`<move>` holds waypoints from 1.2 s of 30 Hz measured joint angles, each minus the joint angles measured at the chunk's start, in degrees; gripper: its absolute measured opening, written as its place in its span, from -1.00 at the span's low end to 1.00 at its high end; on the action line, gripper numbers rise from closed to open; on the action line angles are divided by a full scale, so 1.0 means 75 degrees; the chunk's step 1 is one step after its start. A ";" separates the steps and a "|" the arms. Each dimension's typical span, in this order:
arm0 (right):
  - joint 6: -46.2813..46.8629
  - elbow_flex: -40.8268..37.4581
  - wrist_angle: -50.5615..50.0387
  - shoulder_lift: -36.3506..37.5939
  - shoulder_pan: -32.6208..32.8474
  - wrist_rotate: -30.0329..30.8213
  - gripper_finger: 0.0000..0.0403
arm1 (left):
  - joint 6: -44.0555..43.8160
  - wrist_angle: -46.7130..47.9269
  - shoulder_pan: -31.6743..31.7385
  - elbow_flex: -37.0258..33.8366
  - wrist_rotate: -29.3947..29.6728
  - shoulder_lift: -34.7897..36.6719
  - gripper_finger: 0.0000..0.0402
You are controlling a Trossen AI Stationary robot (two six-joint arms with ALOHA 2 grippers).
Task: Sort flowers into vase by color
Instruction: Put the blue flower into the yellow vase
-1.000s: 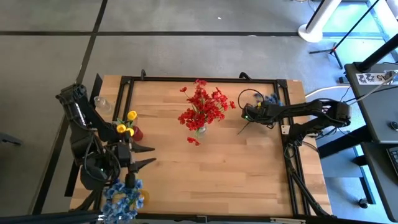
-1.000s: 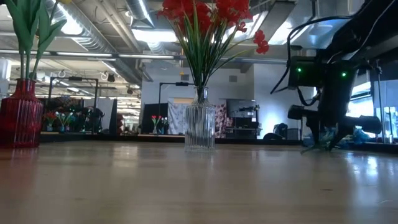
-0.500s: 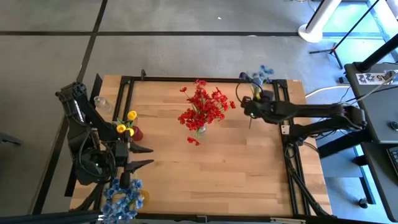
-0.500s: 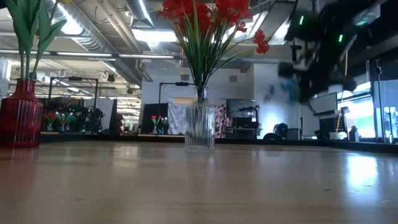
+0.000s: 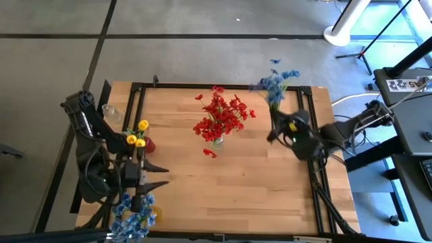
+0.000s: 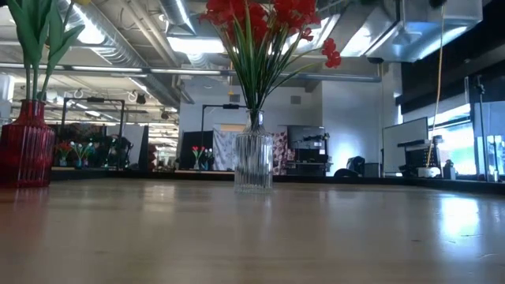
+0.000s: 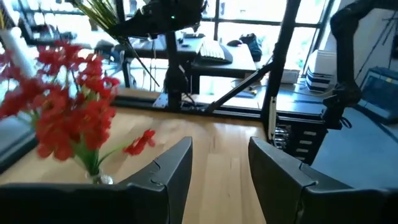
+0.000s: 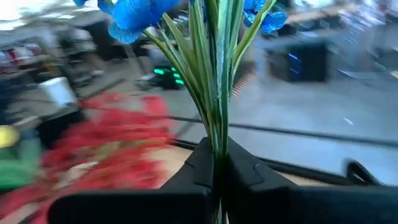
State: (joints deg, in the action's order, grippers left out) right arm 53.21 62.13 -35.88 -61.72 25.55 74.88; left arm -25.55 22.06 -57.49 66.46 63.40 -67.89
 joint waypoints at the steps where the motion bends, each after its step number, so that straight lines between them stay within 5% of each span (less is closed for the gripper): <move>1: -0.0455 0.0087 0.0341 -0.0057 0.0319 0.0172 -0.94 | 0.0241 -0.0236 0.0016 0.0000 -0.0002 -0.0086 -0.24; 5: -0.2567 0.0193 0.2053 -0.0417 0.1375 0.0725 -0.95 | 0.1219 -0.1169 0.0161 0.0001 -0.0007 -0.0463 -0.24; 11: -0.4942 0.0195 0.4501 -0.1375 0.2115 0.0366 -0.96 | 0.2372 -0.2593 0.0603 0.0000 -0.0480 -0.1166 -0.24; 15: -0.6279 0.0195 0.6199 -0.2247 0.2219 -0.0762 -0.94 | 0.2835 -0.3632 0.1023 0.0000 -0.1265 -0.1599 -0.24; 23: -0.8463 0.0192 1.0216 -0.3917 0.2213 -0.4538 -0.96 | 0.3680 -0.5242 0.1442 0.0000 -0.2218 -0.2391 -0.05; 28: -0.8905 0.0195 1.0754 -0.4262 0.2198 -0.5589 -0.96 | 0.3700 -0.5650 0.1705 0.0000 -0.2161 -0.2800 0.18; 36: -0.9332 0.0193 1.0899 -0.4554 0.2187 -0.5491 -0.95 | 0.4644 -0.7126 0.2296 0.0000 -0.2895 -0.3516 0.27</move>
State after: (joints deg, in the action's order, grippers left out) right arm -16.78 63.57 45.87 -95.88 41.95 33.70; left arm 9.28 -31.39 -40.27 66.46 41.68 -94.26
